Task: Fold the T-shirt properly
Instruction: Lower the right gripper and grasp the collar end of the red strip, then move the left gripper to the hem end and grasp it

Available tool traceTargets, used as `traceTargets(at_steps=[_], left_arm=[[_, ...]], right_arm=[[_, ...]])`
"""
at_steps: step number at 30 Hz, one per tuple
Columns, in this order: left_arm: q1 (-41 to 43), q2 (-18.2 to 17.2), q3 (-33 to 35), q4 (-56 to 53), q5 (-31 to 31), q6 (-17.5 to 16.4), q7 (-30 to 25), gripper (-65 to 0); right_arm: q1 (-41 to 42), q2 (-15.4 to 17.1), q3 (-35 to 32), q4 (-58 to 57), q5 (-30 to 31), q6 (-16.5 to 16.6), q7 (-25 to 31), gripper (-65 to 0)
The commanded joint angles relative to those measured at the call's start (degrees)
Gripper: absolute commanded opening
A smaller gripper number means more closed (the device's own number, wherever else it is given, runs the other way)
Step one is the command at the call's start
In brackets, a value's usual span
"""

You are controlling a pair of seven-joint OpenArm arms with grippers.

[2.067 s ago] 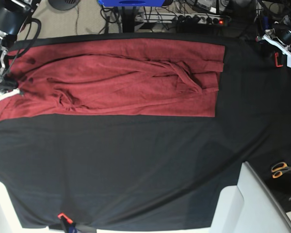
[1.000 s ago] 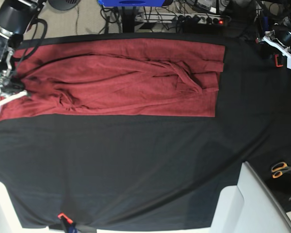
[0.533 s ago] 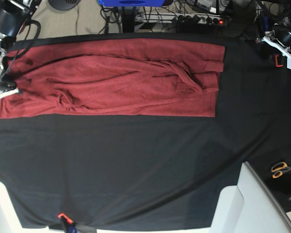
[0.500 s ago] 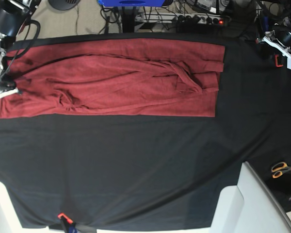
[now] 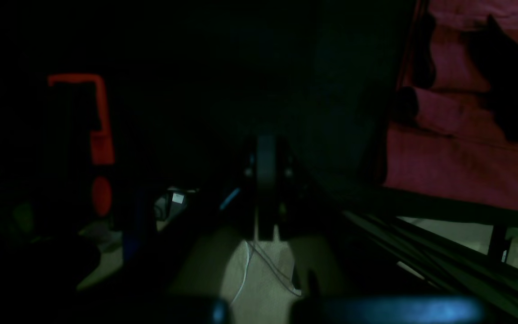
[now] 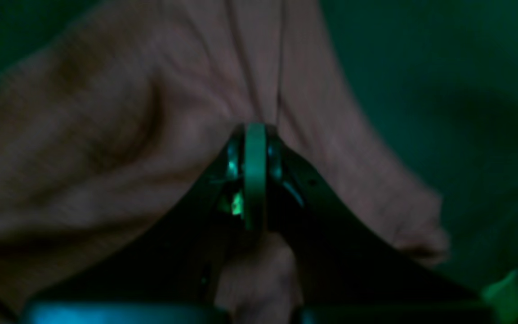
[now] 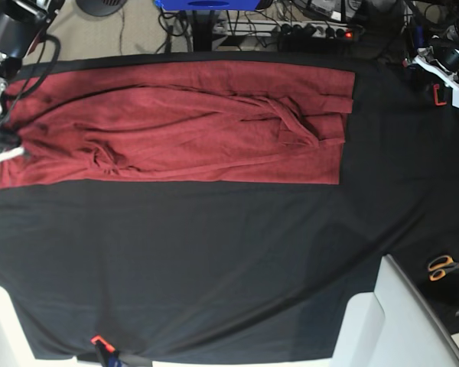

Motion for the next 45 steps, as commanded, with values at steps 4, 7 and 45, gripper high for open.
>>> traceTargets(at_steps=[4,7,45], left_arm=[[0.42,-1.01,-0.5,0.76,-0.76,-0.41,-0.98,-65.0],[0.42,-1.01,-0.5,0.76,-0.76,-0.41,-0.98,-65.0],[0.51,-1.01,-0.5,0.76,-0.76,-0.41,-0.98,-65.0]], right_arm=[[1.33,1.02,-0.21,3.39,0.05,-0.12,1.09,-65.0],[3.44,1.11,-0.3,1.8,0.05,-0.12,1.09,-65.0],[16.98,12.89,0.23,-32.39,-0.04,-0.21,15.42,-65.0]])
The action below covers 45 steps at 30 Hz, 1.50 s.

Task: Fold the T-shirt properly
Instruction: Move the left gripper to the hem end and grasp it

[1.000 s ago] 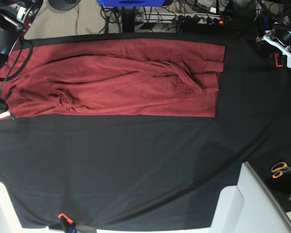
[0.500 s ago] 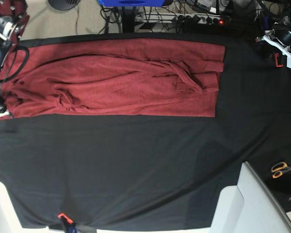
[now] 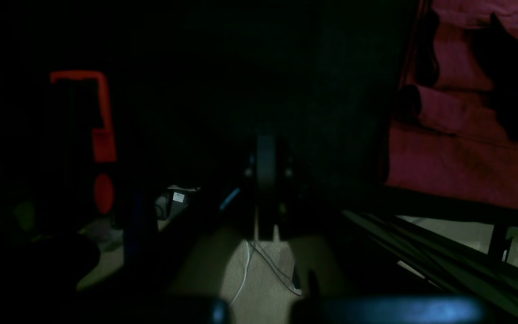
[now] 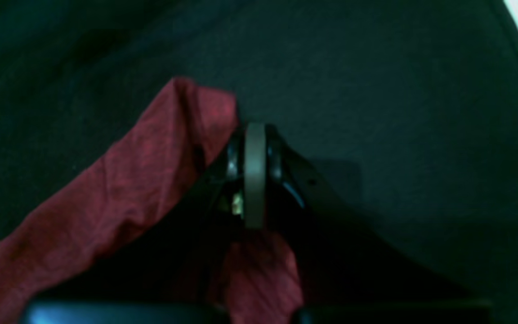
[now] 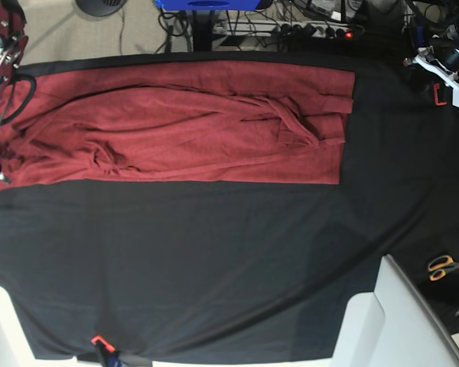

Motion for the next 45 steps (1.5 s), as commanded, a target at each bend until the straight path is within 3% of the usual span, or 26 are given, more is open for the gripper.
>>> traceTargets(at_steps=[1,3,7,10,14,17,21,26,32,36,41,45], left_arm=[[0.38,-0.99,-0.5,0.76,-0.76,-0.38,-0.96,-65.0],[0.38,-0.99,-0.5,1.02,-0.76,-0.38,-0.96,-65.0],[0.29,-0.99,-0.5,1.37,-1.12,-0.38,-0.96,-65.0],[-0.23,-0.73,-0.59,1.37,-1.38,-0.52,-0.87,-44.6],[-2.34,-0.29,-0.59,0.76,-1.73,-0.52,-0.69,-14.8],[-2.7,0.15,-0.32,0.76,-5.6,-0.52,-0.52,-1.2],[-4.89,0.24,4.25,0.67,-10.26,-0.52,0.98,0.0],[-8.67,1.91,11.72,-2.23,-10.79,-0.52,0.98,-0.7],[-12.37,3.58,15.77,-9.35,-10.26,-0.52,0.54,-0.7],[-13.68,3.49,18.05,-12.78,-10.17,-0.52,0.45,-0.7],[-14.04,3.31,22.71,-16.12,-10.17,-0.52,-4.03,-1.3],[-14.04,3.23,28.51,-18.93,-10.17,-0.52,-8.25,-6.1]], right_arm=[[0.93,1.15,0.3,2.5,0.03,-0.21,1.41,-65.0],[-1.36,0.45,0.38,7.16,0.29,-0.12,1.41,-65.0],[-10.06,-4.91,0.38,23.51,0.29,0.06,1.41,-65.0],[-15.51,-9.13,-0.05,32.3,0.29,0.15,1.41,-65.0],[-19.73,-12.65,-0.23,35.38,0.29,0.15,1.41,-65.0],[-20.96,-13.71,-0.32,34.76,0.2,0.23,1.41,-65.0],[-21.14,-13.88,-0.32,31.95,0.2,0.23,1.41,-65.0],[-21.14,-13.62,-0.32,30.63,0.2,0.32,1.41,-65.0],[-21.22,-13.62,-0.32,30.63,0.11,6.74,1.41,-65.0],[-21.22,-13.62,-0.32,30.54,0.03,6.91,1.41,-65.0],[-21.22,-13.71,-0.32,30.54,0.03,6.91,1.41,-65.0],[-21.22,-13.62,-0.32,30.54,0.03,6.91,1.41,-65.0]])
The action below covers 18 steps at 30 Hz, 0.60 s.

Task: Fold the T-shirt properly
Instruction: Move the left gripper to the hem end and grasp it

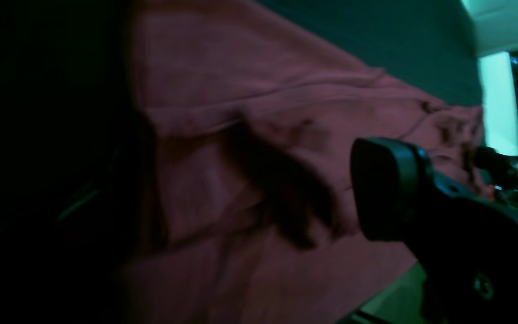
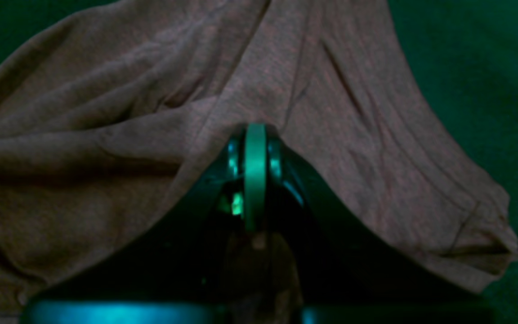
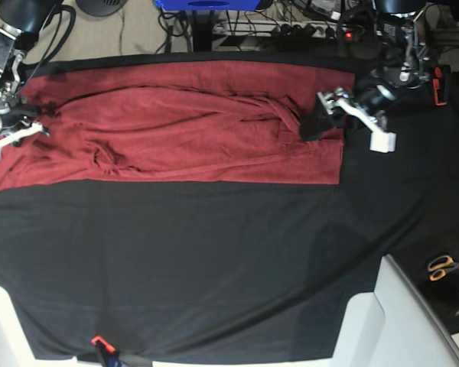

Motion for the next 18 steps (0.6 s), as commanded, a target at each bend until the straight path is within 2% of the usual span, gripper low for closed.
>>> traceTargets(at_steps=[1,5,8,12,14,16,18], left_arm=[[0.61,-0.14,1.28,-0.97,1.87,0.58,1.88,-7.4],[0.08,-0.14,2.52,-3.17,1.87,0.58,1.0,-10.9],[-0.18,-0.14,2.43,-3.87,1.87,0.58,1.0,-16.8],[-0.18,-0.14,2.43,-3.87,1.87,0.58,0.39,-32.7],[-0.27,-0.14,2.43,-3.96,1.87,0.58,0.21,-46.1],[-0.27,-0.14,2.43,-3.96,1.87,0.58,0.21,-64.2],[-0.27,-0.23,2.34,-3.61,1.87,0.58,0.21,-65.0]], right_arm=[[0.52,0.98,0.14,0.62,0.05,-0.19,1.43,-65.0],[0.52,0.98,0.14,0.62,0.05,-0.19,1.43,-65.0],[0.52,0.98,0.14,0.62,0.05,-0.19,1.43,-65.0],[0.52,0.98,0.14,0.62,0.05,-0.19,1.43,-65.0],[0.52,0.98,0.14,0.62,0.05,-0.19,1.43,-65.0],[0.52,0.98,0.14,0.62,0.05,-0.19,1.43,-65.0],[0.52,0.98,0.14,0.62,0.05,-0.19,1.43,-65.0]])
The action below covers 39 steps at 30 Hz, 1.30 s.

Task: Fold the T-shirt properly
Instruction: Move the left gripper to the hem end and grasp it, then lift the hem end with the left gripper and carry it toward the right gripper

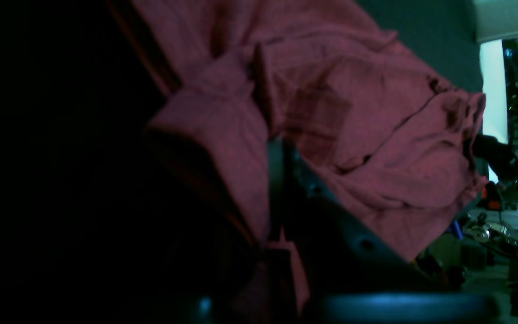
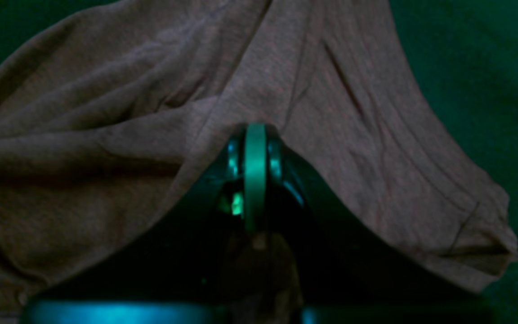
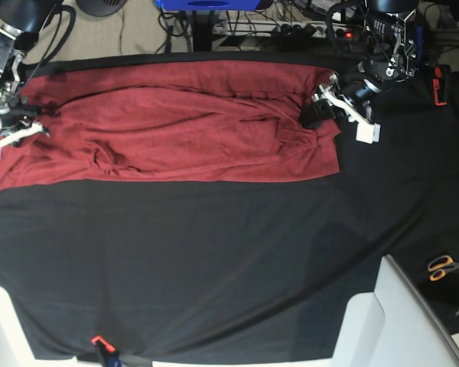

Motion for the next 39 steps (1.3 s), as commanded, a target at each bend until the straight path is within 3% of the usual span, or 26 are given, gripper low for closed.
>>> traceTargets(at_steps=[1,8,12,18,26,30,39], left_arm=[[0.17,-0.6,-0.04,0.76,0.76,0.36,1.11,-65.0],[3.07,-2.62,0.31,13.86,0.85,0.36,1.11,-65.0],[3.95,-2.53,3.74,22.57,6.47,0.36,1.55,-65.0],[2.98,-1.57,20.0,25.99,17.37,14.47,5.77,-65.0],[0.34,-0.78,33.01,30.39,19.31,24.49,8.05,-65.0],[-1.77,3.09,33.19,32.32,19.39,24.67,14.38,-65.0],[-8.27,8.46,36.79,29.16,19.75,24.67,19.04,-65.0]], right_arm=[[0.52,0.96,0.14,0.62,0.03,-0.19,1.32,-65.0],[0.88,1.05,0.14,-2.19,0.03,-0.19,1.41,-65.0],[0.96,1.05,0.14,-2.98,0.03,-0.19,1.41,-65.0],[1.05,1.05,0.14,-2.55,0.03,-0.19,1.41,-65.0],[1.14,1.14,0.23,-2.55,0.03,-0.19,1.41,-65.0],[1.14,1.14,0.23,-2.55,0.03,-0.19,1.41,-65.0],[1.84,1.14,0.49,-2.81,0.03,-0.19,1.41,-65.0]])
